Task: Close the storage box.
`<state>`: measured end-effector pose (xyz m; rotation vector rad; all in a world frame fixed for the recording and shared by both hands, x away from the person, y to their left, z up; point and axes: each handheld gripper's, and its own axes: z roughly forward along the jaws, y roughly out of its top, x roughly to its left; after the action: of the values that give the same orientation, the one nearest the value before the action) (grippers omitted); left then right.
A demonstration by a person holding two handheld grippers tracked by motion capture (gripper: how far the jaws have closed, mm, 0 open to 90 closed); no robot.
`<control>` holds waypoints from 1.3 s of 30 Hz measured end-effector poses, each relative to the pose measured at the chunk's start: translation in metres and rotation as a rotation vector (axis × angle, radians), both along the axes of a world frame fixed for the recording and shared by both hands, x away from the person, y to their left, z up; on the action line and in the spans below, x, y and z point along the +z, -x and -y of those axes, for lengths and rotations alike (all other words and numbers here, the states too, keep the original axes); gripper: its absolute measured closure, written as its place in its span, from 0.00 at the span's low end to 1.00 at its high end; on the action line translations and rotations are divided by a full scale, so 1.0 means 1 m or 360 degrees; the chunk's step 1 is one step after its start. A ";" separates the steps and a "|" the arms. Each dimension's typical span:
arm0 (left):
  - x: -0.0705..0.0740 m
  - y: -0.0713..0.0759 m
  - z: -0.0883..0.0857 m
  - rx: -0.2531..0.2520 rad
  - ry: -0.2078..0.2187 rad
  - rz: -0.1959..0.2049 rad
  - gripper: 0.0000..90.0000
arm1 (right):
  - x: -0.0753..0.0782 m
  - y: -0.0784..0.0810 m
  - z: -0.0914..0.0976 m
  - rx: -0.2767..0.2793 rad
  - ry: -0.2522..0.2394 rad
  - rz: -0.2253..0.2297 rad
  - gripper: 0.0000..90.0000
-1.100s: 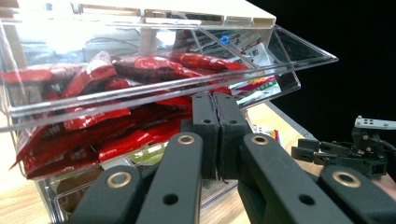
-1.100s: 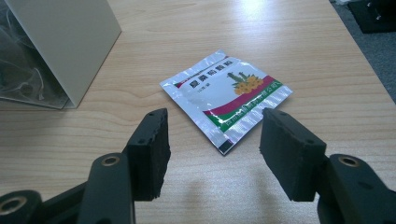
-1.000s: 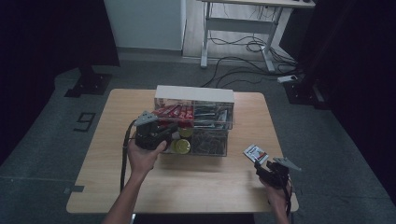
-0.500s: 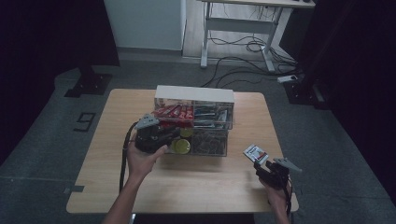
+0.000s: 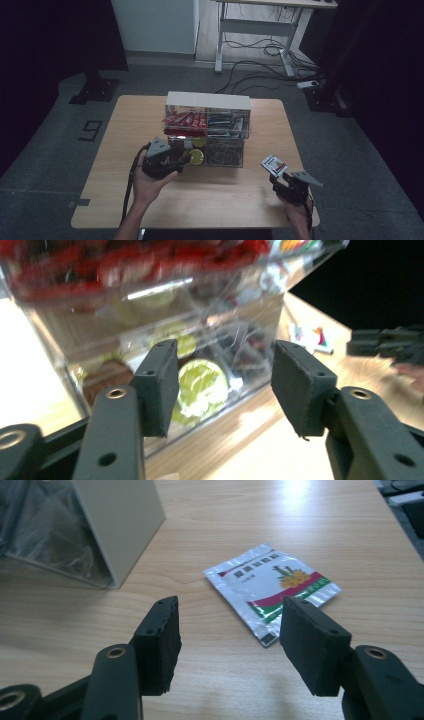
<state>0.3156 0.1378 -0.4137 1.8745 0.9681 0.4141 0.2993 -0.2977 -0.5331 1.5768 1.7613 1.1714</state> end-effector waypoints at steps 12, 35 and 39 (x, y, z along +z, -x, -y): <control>-0.050 -0.001 -0.013 0.0038 -0.0075 -0.0078 0.39 | -0.001 0.005 -0.007 0.0170 0.0044 0.0064 0.45; -0.116 0.009 -0.033 0.0108 -0.0139 -0.0232 0.37 | -0.014 0.014 -0.009 0.0271 0.0067 0.0007 0.45; -0.116 0.009 -0.034 0.0109 -0.0132 -0.0235 0.37 | -0.015 0.014 -0.010 0.0279 0.0075 0.0001 0.44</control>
<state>0.3063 0.1715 -0.5293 1.9725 1.1316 0.3653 0.2855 -0.2875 -0.5478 1.4183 1.9441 1.2005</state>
